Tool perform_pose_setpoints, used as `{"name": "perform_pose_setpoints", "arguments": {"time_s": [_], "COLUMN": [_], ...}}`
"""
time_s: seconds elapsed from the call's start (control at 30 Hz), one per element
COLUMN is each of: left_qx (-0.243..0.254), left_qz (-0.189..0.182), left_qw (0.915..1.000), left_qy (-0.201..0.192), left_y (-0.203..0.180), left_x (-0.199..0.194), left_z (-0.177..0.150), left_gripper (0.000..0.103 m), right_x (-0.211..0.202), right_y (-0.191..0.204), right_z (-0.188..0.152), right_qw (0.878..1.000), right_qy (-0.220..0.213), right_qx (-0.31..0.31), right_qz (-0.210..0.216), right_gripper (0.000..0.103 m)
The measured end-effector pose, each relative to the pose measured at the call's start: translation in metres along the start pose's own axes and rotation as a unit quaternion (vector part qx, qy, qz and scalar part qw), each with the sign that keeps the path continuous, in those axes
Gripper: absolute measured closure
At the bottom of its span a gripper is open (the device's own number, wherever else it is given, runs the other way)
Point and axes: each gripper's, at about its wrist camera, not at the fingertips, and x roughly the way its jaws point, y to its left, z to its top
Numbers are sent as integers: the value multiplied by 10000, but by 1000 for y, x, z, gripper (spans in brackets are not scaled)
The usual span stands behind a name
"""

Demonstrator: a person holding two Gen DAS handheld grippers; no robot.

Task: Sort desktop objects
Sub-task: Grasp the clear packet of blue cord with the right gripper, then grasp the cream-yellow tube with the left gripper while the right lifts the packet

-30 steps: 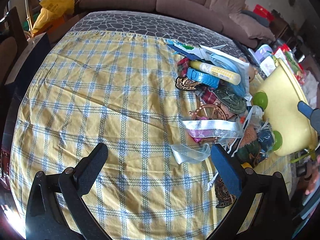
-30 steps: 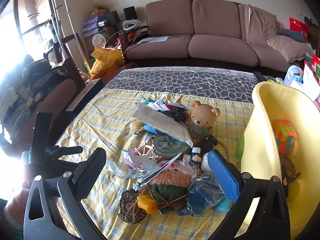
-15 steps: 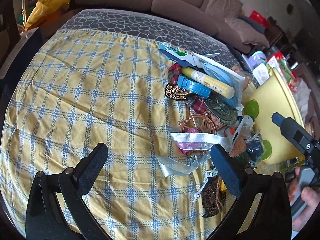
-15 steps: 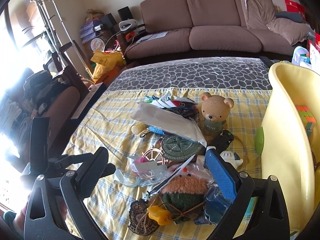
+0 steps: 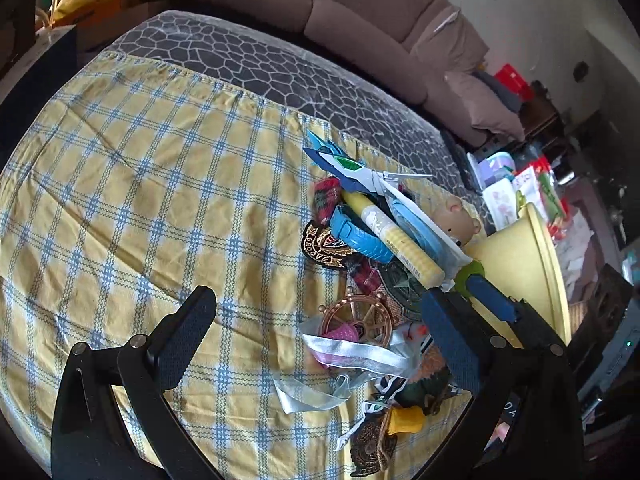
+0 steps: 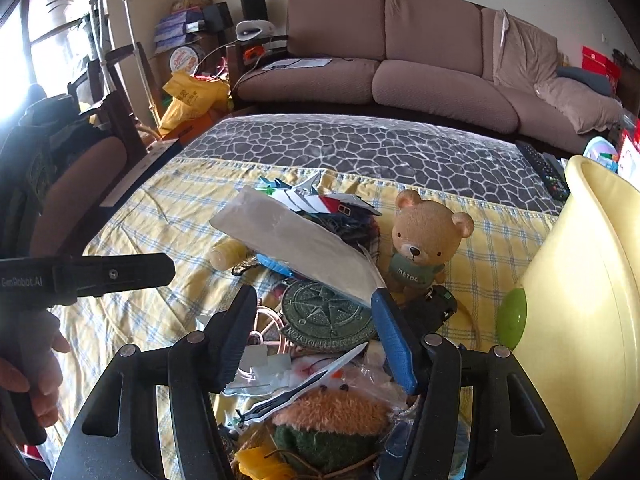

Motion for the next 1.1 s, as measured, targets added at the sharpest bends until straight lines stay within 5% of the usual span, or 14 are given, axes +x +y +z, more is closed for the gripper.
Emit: {"name": "perform_pose_setpoints", "arguments": {"time_s": [0.37,0.43,0.6,0.83,1.1], "left_qx": [-672,-691,-776,-818,-962], "left_qz": [-537,-534,-611,-787,-1087], "left_qw": [9958,9957,9947,9930,9887], "left_qy": [306,315,275,322,364], "left_y": [15,18,23,12,-7], "left_x": [30,31,29,32,48], "left_z": [12,13,16,16,17], "left_gripper": [8,8,8,6,5], "right_x": [44,51,50,14,-24], "right_y": [7,8,13,-9,-50], "right_z": [13,14,14,19,20], "right_qw": [9974,9974,9956,9994,9858], "right_qy": [85,77,39,-313,-529], "right_qx": [-606,-623,-805,16,1244], "right_qz": [-368,-359,-479,137,995], "right_gripper": [45,63,81,92,93]}}
